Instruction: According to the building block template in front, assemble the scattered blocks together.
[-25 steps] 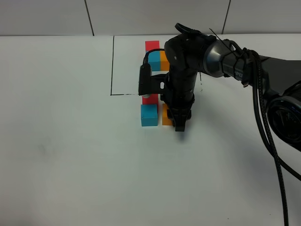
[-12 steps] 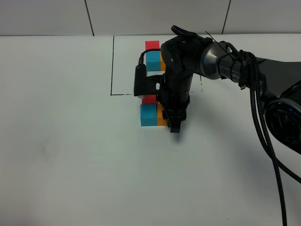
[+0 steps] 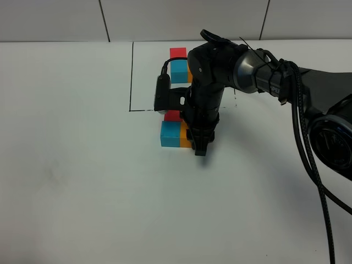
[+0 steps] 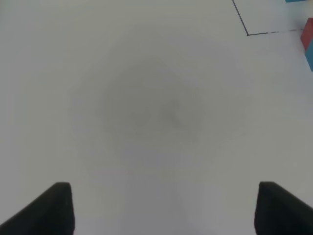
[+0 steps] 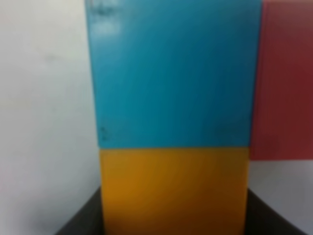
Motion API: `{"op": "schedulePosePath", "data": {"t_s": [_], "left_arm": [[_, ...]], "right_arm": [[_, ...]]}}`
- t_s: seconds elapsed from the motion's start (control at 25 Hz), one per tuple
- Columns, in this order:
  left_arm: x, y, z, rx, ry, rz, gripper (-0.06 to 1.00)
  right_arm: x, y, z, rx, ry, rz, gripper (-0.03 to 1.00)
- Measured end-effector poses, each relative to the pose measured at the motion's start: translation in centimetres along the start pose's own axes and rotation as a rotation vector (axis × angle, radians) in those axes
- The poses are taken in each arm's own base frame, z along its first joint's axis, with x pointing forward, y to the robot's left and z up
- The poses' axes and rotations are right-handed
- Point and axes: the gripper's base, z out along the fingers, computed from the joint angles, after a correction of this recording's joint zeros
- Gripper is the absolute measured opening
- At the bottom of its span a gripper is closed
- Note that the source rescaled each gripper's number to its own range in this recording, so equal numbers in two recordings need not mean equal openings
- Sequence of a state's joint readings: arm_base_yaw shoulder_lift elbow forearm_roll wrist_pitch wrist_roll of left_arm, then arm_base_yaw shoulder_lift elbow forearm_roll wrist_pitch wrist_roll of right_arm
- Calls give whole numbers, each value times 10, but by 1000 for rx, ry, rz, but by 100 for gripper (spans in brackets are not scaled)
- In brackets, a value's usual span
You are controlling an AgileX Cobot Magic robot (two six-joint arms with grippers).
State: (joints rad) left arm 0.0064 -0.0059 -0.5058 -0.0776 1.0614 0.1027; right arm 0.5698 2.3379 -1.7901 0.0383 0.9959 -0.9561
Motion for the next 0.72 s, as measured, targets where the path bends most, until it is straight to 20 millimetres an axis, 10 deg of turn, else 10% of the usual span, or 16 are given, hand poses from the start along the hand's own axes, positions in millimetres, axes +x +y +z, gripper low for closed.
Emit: {"op": "schedulePosePath", "data": {"t_s": [0.72], "left_arm": [[0,0,0,0,0,0,78]], "right_arm": [[0,0,3,3,11,-22,0]]}}
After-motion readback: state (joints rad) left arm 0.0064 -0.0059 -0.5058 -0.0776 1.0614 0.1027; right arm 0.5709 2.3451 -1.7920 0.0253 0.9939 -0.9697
